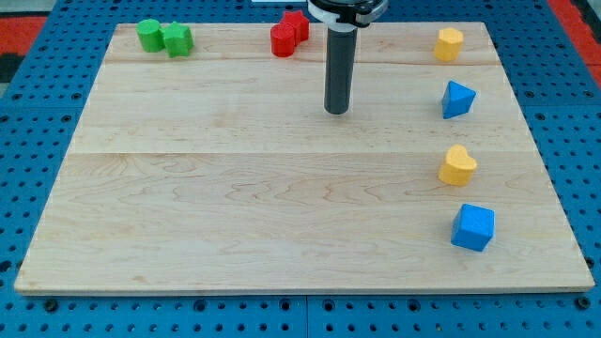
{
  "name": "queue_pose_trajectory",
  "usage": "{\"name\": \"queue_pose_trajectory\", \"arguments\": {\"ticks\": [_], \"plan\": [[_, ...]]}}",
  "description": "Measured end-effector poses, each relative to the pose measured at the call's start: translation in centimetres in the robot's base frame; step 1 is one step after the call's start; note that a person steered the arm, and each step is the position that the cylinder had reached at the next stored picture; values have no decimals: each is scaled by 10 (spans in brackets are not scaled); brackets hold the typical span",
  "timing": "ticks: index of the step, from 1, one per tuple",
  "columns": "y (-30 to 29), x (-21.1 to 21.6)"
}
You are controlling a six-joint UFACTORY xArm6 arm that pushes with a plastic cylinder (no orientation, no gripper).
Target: Point your arm at the yellow hexagon
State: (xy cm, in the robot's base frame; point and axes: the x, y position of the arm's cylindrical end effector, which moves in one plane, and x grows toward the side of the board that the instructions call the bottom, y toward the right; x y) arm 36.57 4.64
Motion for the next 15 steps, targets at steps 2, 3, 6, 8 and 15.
{"name": "queue_pose_trajectory", "arguments": {"ticks": [2, 3, 6, 8, 15], "plan": [[38, -10], [54, -10], [61, -90], [73, -172], [142, -116]]}}
